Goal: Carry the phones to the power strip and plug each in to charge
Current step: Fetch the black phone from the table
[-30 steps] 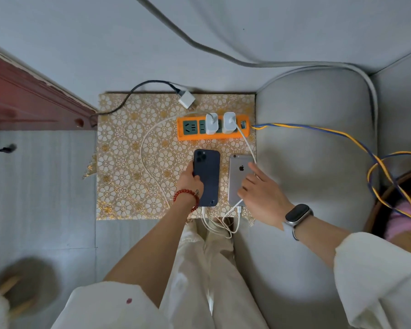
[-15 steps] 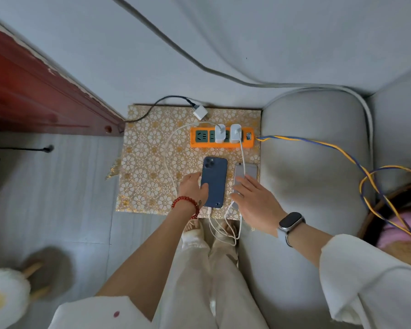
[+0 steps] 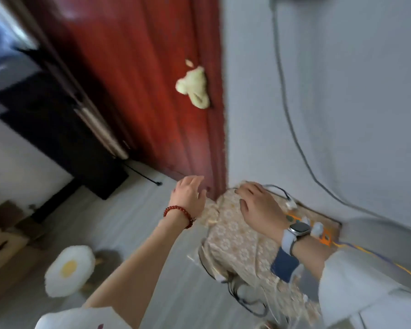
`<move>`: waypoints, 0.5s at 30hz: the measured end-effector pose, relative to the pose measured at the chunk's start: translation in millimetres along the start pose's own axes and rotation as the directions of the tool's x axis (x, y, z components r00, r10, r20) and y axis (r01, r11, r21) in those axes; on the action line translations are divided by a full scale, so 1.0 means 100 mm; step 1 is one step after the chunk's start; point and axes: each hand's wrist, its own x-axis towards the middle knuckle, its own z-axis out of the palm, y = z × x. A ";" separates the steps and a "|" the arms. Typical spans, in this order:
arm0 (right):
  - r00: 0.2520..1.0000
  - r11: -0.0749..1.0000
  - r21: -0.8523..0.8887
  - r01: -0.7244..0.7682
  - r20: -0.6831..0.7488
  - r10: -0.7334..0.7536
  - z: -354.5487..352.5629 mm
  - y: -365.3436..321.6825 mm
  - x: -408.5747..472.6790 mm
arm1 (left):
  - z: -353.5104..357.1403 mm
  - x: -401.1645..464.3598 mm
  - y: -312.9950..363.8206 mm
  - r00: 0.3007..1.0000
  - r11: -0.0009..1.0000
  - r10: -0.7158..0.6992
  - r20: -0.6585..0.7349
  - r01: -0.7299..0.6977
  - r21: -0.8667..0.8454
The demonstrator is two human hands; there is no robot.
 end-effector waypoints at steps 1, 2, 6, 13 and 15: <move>0.998 0.999 0.030 0.021 -0.052 -0.019 -0.06 -0.34 0.10 | -0.28 -0.14 -0.16 0.998 1.000 -0.018 -0.067 0.017 -0.011; 0.995 0.997 0.058 0.042 -0.091 -0.036 -0.08 -0.72 0.18 | -0.56 -0.31 -0.36 0.990 0.999 -0.040 -0.139 0.037 -0.027; 0.965 0.965 0.179 0.190 -0.214 -0.150 0.07 -2.26 0.28 | -1.49 -1.24 -1.26 0.919 0.991 -0.126 -0.374 0.103 -0.080; 0.885 0.814 0.362 0.454 -0.076 -0.460 1.08 -5.10 -0.06 | -2.73 -3.61 -3.16 0.657 0.887 -0.436 -0.616 0.428 -0.172; 0.831 0.759 0.398 0.515 -0.013 -0.556 1.37 -5.79 -0.26 | -2.93 -4.29 -3.55 0.551 0.823 -0.524 -0.649 0.524 -0.219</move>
